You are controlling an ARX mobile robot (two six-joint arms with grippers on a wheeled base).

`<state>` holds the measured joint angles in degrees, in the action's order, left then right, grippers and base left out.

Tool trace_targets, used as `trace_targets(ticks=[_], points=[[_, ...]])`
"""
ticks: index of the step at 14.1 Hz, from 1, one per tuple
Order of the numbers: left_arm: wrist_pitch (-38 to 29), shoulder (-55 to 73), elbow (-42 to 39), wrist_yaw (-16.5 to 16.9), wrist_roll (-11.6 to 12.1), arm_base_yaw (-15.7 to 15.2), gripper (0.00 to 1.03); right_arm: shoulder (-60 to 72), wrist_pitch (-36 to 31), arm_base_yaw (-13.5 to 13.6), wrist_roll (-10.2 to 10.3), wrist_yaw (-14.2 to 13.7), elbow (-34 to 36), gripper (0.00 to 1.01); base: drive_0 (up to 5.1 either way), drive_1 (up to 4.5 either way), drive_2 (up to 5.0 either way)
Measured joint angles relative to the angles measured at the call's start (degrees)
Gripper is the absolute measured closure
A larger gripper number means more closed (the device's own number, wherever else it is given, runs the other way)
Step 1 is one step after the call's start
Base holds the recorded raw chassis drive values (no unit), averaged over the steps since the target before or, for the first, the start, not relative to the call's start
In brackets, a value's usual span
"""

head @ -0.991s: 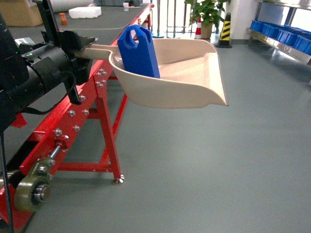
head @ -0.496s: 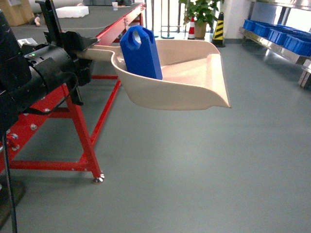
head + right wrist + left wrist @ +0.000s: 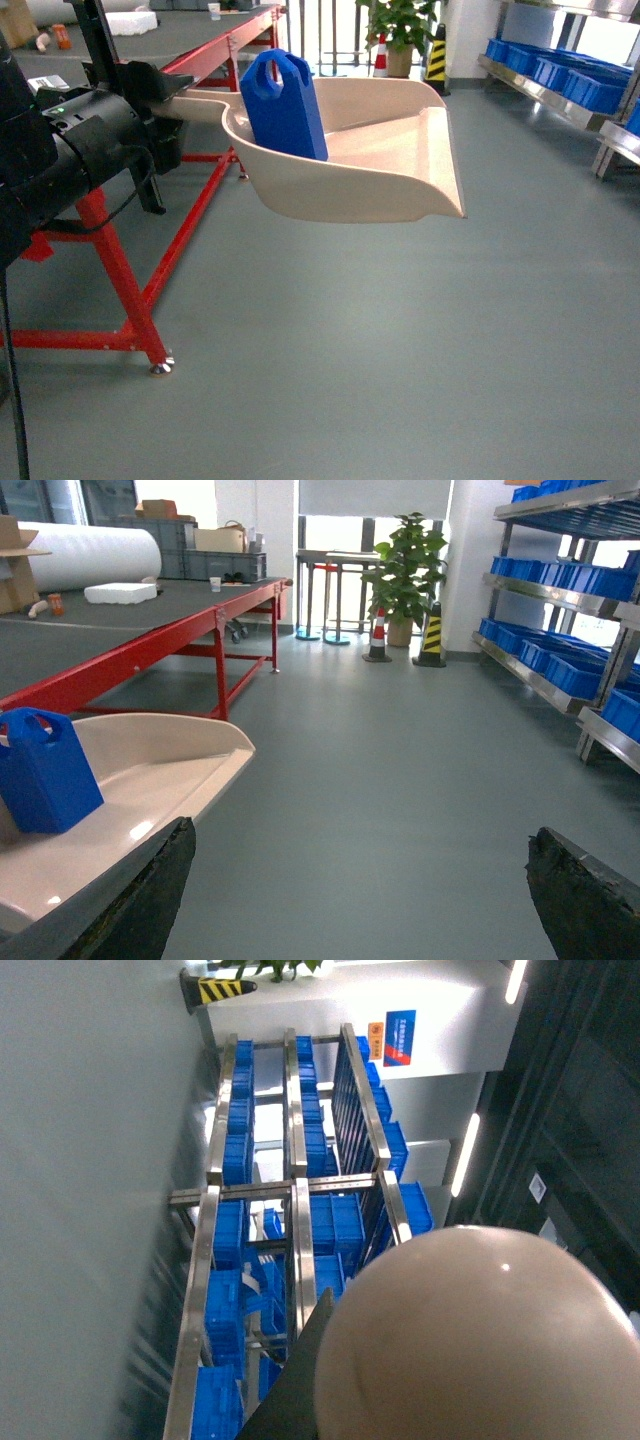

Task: Place part in tray to right shelf

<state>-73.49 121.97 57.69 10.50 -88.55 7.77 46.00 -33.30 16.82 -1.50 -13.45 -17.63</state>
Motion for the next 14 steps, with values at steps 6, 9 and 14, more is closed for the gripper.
trace_targets(ticks=[6, 9, 14], points=[[0.24, 0.0, -0.07, 0.0, 0.0, 0.0, 0.89, -0.07, -0.02, 0.0, 0.0, 0.0, 0.0, 0.03, 5.0, -2.37, -2.4], [0.26, 0.0, -0.07, 0.0, 0.02, 0.0, 0.89, -0.07, 0.0, 0.0, 0.0, 0.0, 0.0, 0.03, 4.9, -2.46, -2.5], [0.46, 0.0, -0.07, 0.76, 0.02, 1.18, 0.89, -0.11, 0.11, -0.26, 0.0, -0.02, 0.0, 0.03, 1.0, 0.37, -1.3]])
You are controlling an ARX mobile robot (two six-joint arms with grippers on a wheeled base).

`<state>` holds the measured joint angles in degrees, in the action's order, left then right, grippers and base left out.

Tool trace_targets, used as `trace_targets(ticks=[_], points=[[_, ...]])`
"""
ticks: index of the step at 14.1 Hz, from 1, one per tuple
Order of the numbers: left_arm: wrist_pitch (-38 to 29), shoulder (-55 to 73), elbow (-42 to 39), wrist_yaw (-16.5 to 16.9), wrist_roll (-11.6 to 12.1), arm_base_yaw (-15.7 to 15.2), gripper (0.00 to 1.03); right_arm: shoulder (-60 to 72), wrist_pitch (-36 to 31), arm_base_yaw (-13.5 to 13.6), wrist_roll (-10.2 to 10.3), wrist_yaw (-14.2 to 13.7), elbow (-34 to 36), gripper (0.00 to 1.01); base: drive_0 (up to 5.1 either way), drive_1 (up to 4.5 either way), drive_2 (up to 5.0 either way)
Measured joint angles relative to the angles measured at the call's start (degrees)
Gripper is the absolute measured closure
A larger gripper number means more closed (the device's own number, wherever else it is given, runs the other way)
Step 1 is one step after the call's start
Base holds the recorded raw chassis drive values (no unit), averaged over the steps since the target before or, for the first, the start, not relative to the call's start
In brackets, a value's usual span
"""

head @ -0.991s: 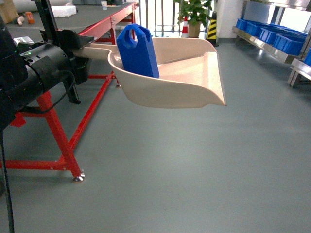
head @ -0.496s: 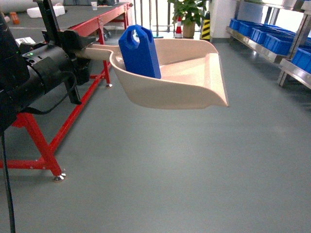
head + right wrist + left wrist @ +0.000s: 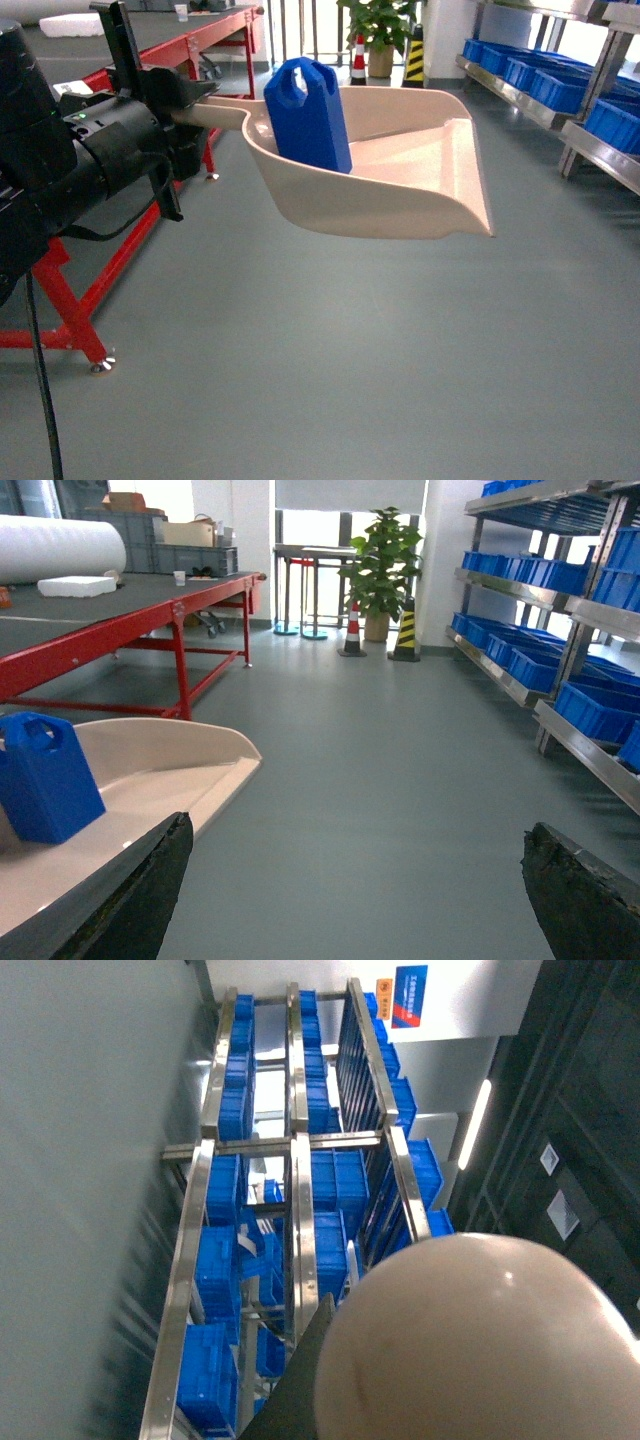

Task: Place part in tray to right shelf

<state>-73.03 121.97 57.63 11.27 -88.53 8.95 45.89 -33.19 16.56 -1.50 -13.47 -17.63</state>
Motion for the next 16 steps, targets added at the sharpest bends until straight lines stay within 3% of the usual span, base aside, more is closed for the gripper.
trace_targets(ticks=[3, 16], points=[[-0.04, -0.13, -0.22, -0.66, 0.02, -1.25, 0.89, -0.2, -0.02, 0.0, 0.0, 0.0, 0.0, 0.03, 0.1, 4.33, -4.1], [-0.63, -0.15, -0.2, -0.92, -0.02, -1.22, 0.89, 0.02, -0.09, 0.0, 0.0, -0.02, 0.0, 0.03, 0.0, 4.29, -4.2]])
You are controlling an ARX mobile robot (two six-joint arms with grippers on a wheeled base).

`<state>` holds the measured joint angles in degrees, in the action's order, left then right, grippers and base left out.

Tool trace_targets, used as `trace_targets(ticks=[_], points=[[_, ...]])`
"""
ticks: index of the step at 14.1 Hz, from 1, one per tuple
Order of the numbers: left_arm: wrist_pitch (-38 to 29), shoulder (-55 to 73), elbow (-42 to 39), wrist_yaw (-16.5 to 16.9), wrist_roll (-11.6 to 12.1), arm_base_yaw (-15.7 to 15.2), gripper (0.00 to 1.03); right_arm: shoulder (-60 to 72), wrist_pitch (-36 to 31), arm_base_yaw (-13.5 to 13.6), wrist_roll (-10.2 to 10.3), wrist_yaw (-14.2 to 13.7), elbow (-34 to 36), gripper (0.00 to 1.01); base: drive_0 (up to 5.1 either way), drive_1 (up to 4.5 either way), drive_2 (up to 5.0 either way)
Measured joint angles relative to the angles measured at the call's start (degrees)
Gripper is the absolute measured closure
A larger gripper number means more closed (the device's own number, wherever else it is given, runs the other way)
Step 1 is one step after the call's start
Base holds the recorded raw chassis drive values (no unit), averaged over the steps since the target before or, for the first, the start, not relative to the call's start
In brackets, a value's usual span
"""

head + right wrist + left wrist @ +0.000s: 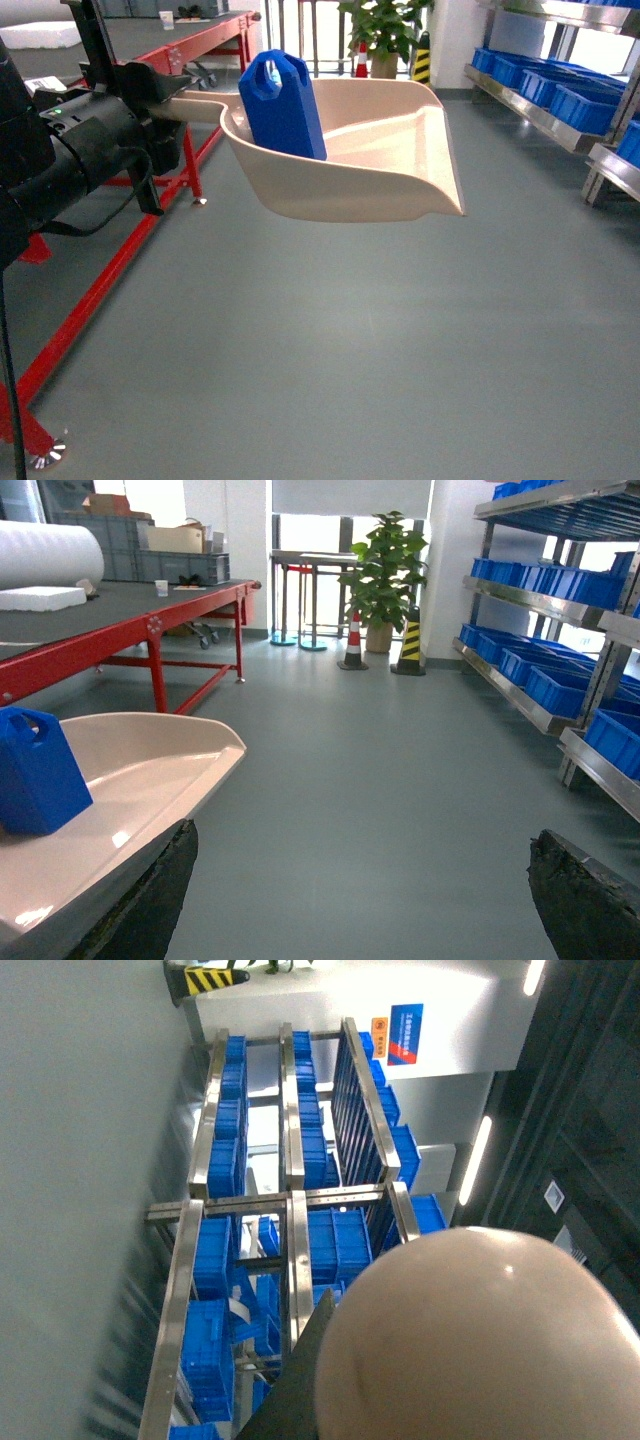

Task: Place part in tray to right shelf

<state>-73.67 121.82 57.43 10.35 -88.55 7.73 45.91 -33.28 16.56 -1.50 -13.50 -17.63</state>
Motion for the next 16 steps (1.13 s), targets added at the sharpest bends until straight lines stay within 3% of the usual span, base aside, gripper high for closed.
trace_targets(ticks=[16], points=[[0.31, 0.02, -0.02, 0.15, 0.0, 0.04, 0.89, -0.02, -0.22, 0.28, 0.0, 0.02, -0.02, 0.03, 0.0, 4.24, -4.3]])
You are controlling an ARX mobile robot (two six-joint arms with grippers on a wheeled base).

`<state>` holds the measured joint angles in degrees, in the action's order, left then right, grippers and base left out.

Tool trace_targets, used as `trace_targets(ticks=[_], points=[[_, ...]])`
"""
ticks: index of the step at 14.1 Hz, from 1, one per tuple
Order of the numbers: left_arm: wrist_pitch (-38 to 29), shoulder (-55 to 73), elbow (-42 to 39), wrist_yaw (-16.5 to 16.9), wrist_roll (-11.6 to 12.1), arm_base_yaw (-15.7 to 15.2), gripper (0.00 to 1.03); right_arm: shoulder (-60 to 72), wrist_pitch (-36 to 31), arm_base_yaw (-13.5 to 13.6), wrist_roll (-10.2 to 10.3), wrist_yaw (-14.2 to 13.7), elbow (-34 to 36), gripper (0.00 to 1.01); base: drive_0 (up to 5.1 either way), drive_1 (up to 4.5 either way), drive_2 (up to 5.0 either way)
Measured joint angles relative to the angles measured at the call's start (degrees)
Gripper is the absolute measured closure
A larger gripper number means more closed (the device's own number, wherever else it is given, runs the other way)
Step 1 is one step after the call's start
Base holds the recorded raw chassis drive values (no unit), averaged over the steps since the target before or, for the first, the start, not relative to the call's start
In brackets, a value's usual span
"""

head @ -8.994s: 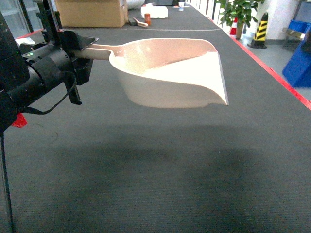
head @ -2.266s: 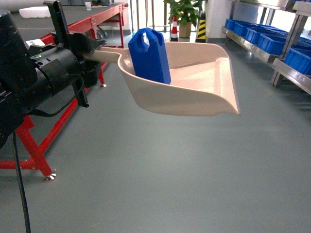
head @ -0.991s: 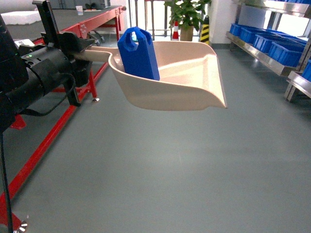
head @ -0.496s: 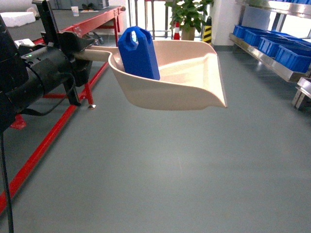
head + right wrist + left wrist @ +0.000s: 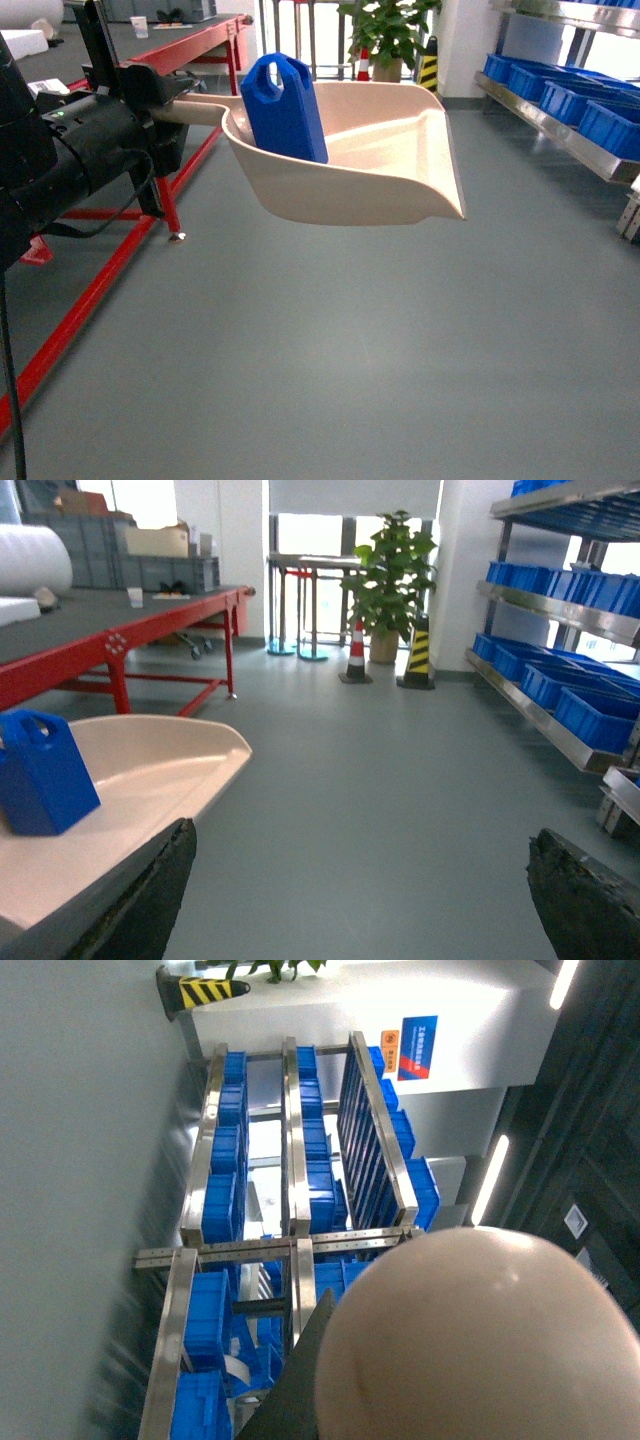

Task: Place part in tray to right shelf

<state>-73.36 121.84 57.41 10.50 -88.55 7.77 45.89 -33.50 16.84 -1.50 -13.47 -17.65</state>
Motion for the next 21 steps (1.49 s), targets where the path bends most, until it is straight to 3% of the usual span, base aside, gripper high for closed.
trace_targets(ticks=[21], points=[[0.15, -0.02, 0.0, 0.02, 0.02, 0.0, 0.89, -0.09, 0.26, -0.02, 0.0, 0.02, 0.0, 0.03, 0.1, 4.31, -4.2]])
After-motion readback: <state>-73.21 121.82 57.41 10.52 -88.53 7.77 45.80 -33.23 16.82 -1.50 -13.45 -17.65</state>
